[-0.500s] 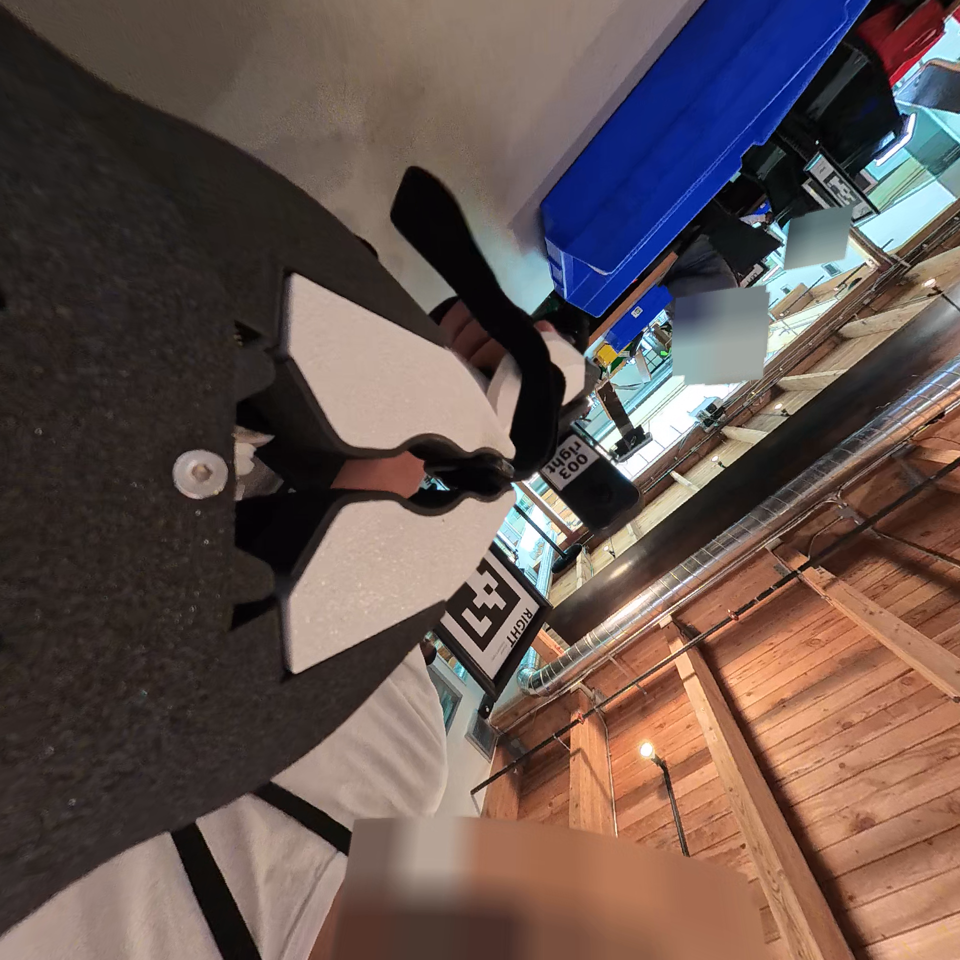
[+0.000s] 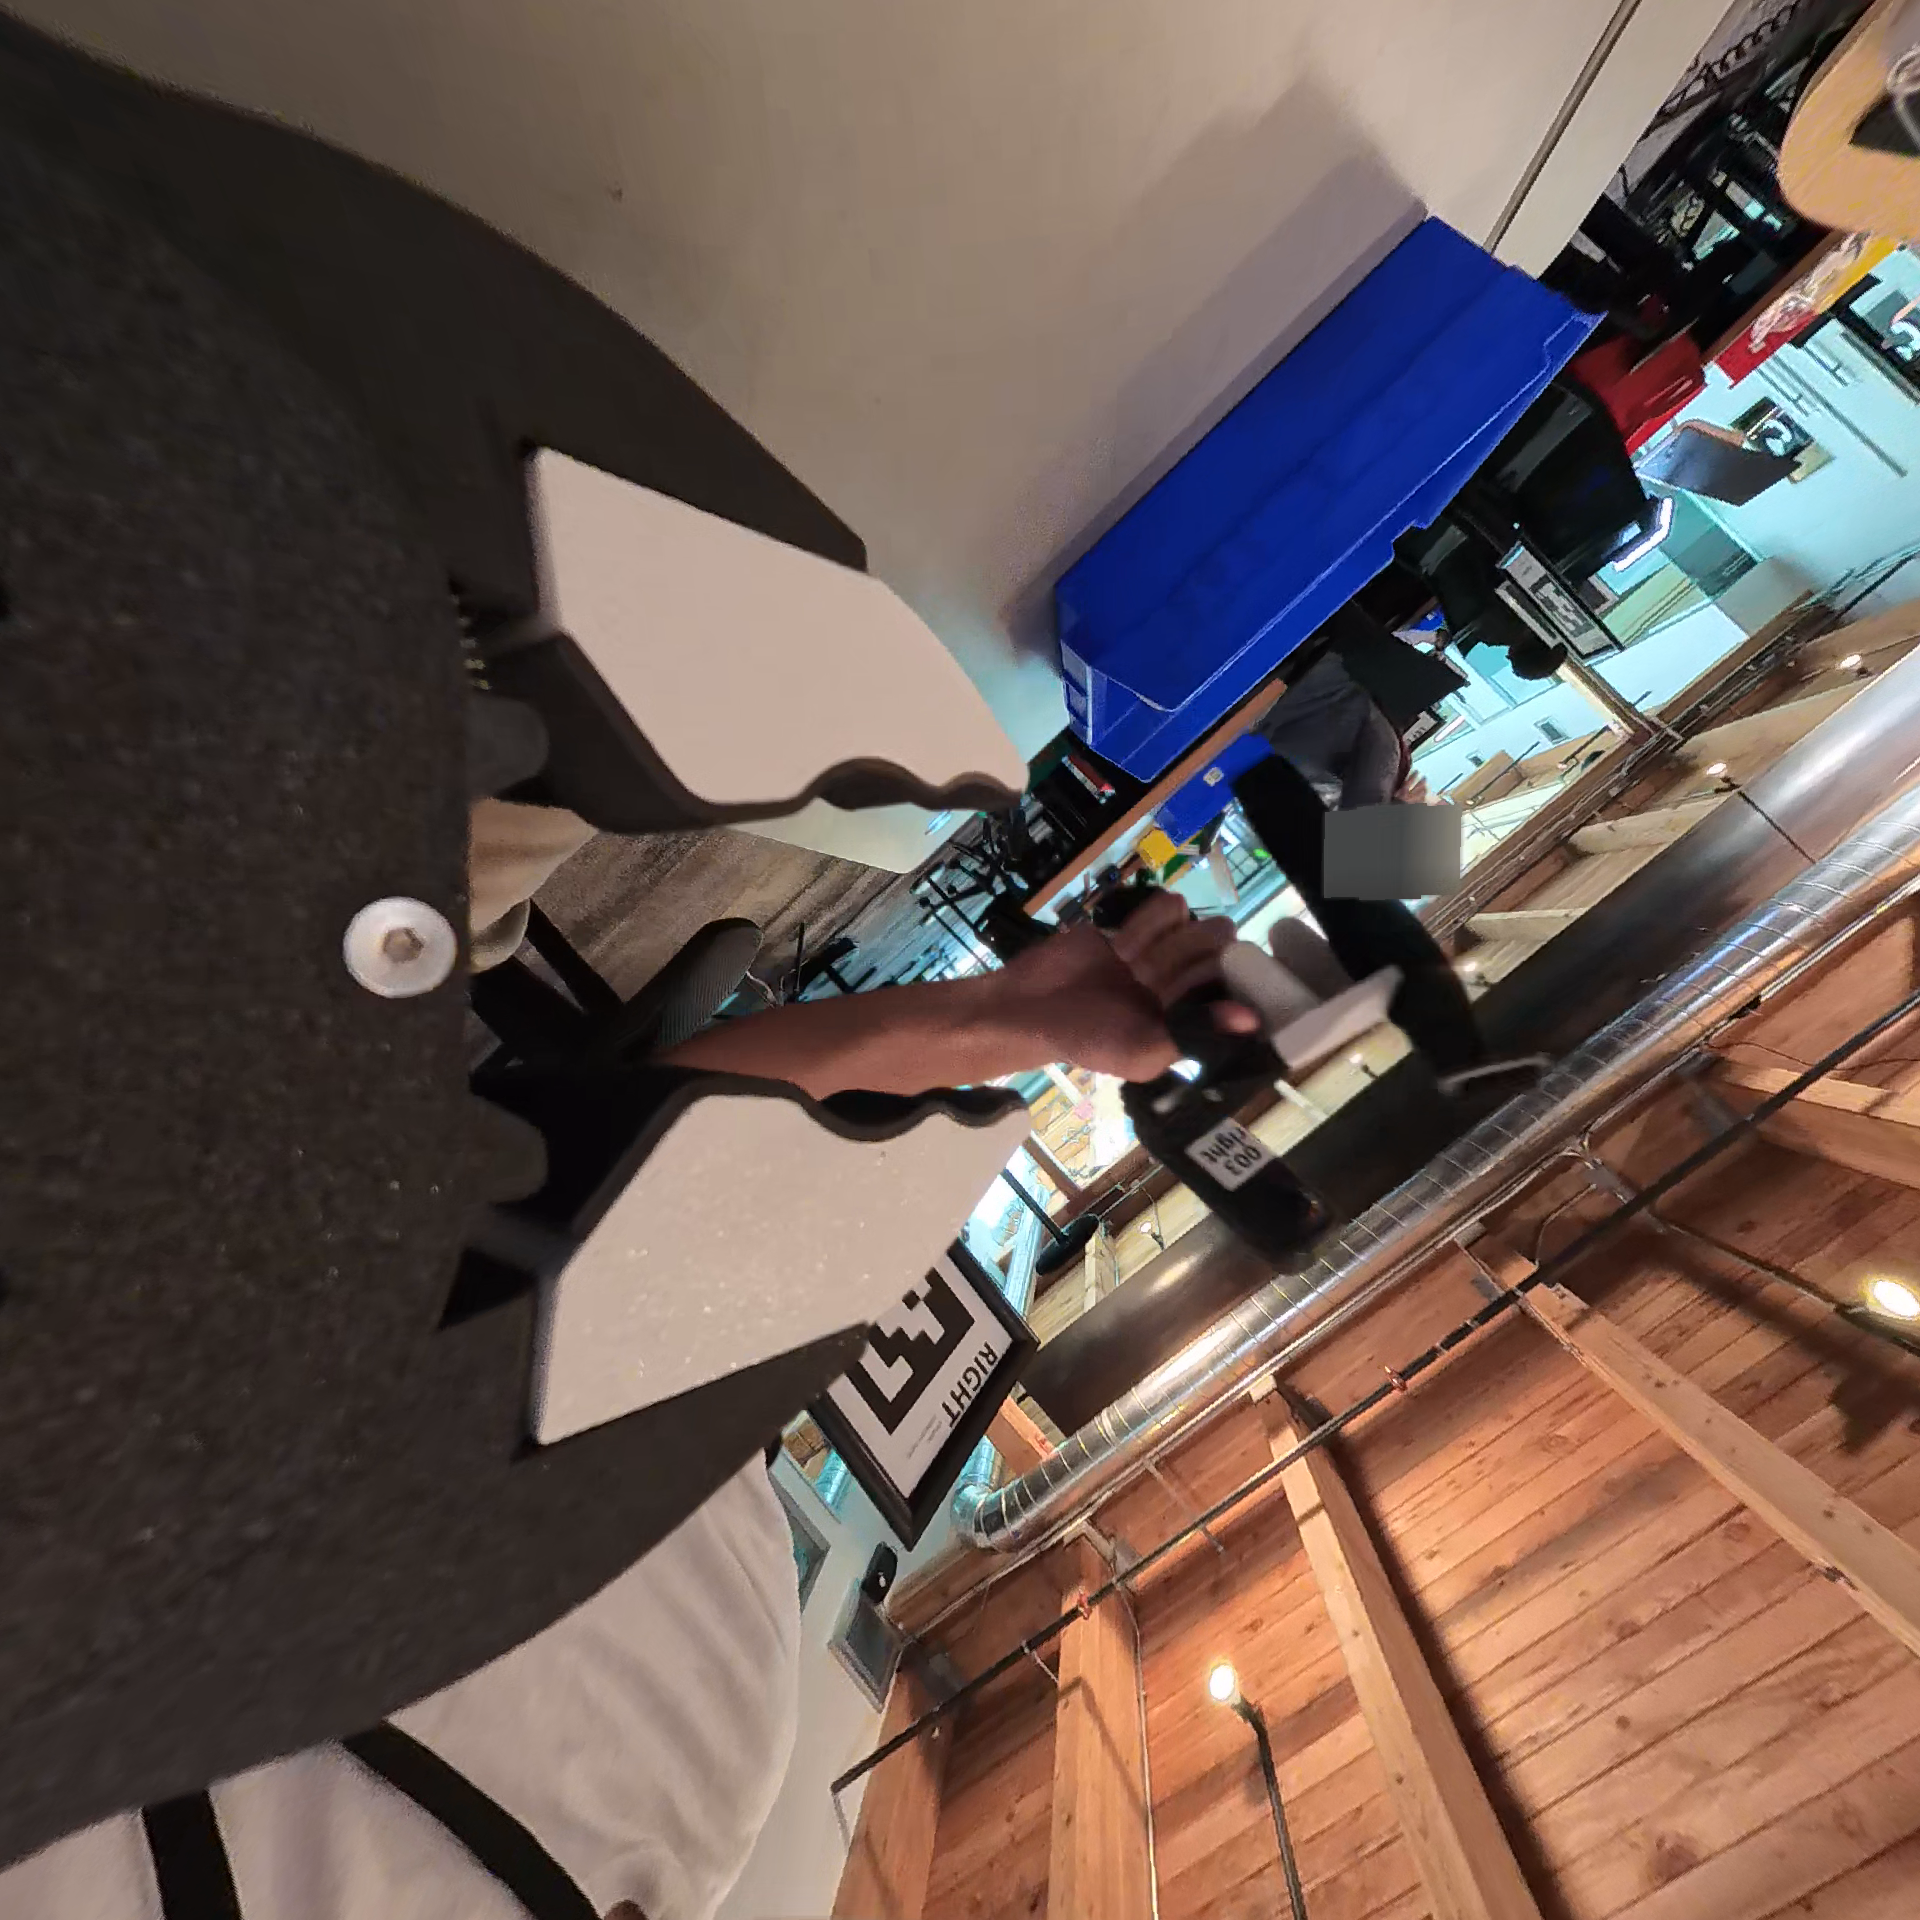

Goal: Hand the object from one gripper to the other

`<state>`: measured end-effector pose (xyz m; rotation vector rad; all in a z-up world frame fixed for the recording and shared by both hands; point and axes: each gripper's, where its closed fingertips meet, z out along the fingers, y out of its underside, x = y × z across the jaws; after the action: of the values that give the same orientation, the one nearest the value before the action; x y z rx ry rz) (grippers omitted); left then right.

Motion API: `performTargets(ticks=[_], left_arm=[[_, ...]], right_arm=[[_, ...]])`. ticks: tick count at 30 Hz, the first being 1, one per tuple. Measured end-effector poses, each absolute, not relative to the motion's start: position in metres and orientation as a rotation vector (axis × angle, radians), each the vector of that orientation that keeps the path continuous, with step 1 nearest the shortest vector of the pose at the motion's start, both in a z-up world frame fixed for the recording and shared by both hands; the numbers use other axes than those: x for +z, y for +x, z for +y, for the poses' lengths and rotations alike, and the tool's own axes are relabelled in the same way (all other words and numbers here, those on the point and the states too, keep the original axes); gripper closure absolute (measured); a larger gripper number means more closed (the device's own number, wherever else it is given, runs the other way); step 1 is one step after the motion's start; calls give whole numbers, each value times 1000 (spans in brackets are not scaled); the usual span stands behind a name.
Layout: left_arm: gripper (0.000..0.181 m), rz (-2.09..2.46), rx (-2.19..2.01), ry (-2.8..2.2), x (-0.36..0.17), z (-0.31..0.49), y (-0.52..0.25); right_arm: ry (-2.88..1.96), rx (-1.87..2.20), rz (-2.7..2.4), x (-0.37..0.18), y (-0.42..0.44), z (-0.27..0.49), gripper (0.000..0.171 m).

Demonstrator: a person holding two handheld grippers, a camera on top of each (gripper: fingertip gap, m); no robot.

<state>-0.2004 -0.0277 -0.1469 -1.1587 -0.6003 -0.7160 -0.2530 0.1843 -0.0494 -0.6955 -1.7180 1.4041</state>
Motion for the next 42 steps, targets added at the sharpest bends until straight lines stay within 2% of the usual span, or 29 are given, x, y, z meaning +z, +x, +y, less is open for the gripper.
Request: performTargets(ticks=[3,8,13,20,24,27,29,32,34,36,39,42], left_arm=[[133,-601,-709,-1163,-148,-28,-201],[137,-606,-736,-1184,-153,-20,-197],[137,-605,-727,-1201,-154,-18,-194],[140,-613,-683,-1239,-158,-22,-197],[140,-600,-699,-1258,-159,-21,-195],[139,-581,-684,-1316,-164,-18,-192],[138,-576,-636,-1369,-168,-16,-191],[137,-577,-538,-1468,-177,-14,-190],[137,-581,-437,-1534,-183,-14,-193],[138,-600,-323,-1598,-189,-14,-198],[139,-650,-143,-1670,-200,-18,-211],[134,-671,-72,-1659,-204,-19,-221]], right_arm=[[-1088,1269,-1632,-33,-271,281,168],[-1804,1095,-1516,-120,-323,388,167],[-2164,899,-1446,-217,-367,431,167],[-2190,565,-1344,-260,-391,451,165],[-2194,559,-1334,-269,-397,447,159],[-2115,550,-1401,-264,-396,440,142],[-2021,631,-1383,-237,-393,437,141],[-1763,833,-1348,-167,-369,419,141],[-1582,976,-1349,-127,-336,386,142],[-1418,1183,-1396,-113,-295,329,143],[-1283,1432,-1527,-152,-235,239,145],[-1252,1484,-1648,-208,-199,194,144]])
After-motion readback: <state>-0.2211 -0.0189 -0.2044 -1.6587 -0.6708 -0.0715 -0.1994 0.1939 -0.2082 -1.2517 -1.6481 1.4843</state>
